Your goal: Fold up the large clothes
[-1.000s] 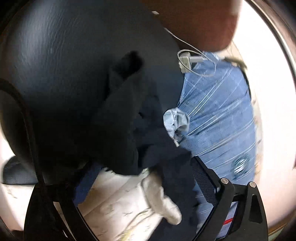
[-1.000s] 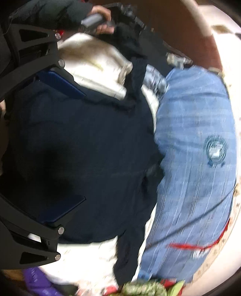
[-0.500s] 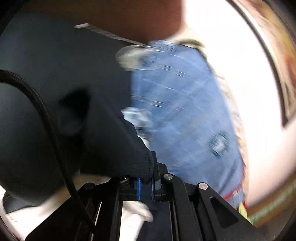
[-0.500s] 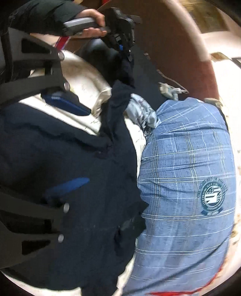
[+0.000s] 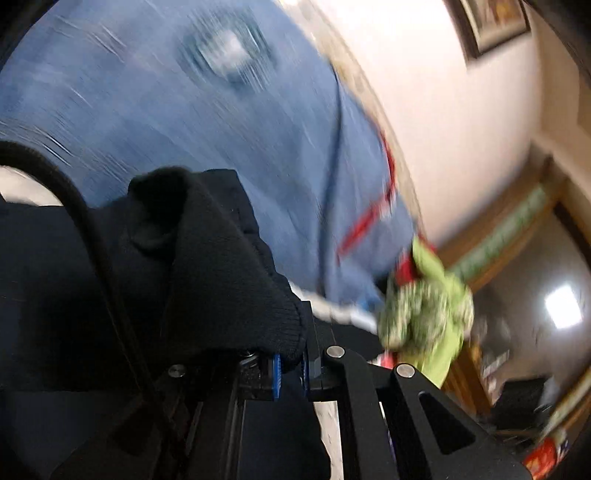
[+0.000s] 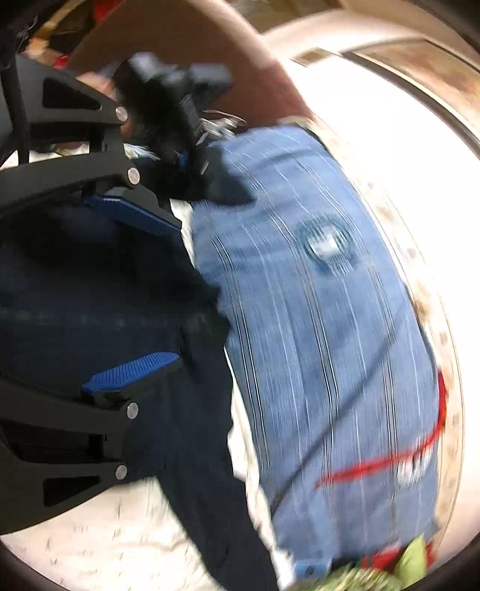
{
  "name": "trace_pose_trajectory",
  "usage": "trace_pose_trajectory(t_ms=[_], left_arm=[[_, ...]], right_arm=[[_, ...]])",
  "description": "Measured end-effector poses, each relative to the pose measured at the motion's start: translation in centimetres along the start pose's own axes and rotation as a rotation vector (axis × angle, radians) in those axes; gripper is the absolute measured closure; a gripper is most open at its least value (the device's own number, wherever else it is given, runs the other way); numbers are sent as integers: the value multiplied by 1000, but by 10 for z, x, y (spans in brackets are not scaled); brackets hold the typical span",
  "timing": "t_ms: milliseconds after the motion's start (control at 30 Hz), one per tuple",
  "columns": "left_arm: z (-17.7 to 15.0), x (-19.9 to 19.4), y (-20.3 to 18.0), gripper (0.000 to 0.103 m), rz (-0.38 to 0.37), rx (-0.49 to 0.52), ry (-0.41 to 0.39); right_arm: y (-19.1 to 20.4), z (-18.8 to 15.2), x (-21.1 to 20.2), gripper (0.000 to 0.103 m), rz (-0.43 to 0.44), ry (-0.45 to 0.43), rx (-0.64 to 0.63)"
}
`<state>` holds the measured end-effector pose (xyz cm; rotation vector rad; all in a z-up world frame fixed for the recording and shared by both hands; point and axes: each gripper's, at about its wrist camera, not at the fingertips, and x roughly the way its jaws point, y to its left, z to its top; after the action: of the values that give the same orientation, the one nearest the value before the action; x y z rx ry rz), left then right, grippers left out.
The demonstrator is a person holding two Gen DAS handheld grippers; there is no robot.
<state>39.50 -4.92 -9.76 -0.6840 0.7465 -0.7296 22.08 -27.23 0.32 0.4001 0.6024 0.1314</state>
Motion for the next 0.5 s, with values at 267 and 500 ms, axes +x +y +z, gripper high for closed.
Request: trace_pose_trajectory(t_ms=[267,500], left_arm=[[-91,156,2,48,55,-42,350],[-69,44,20,6,416,23,43]], right_arm=[[-103,8,21,24,-78,100,132],[-116,-8,109,24,-100,305,120]])
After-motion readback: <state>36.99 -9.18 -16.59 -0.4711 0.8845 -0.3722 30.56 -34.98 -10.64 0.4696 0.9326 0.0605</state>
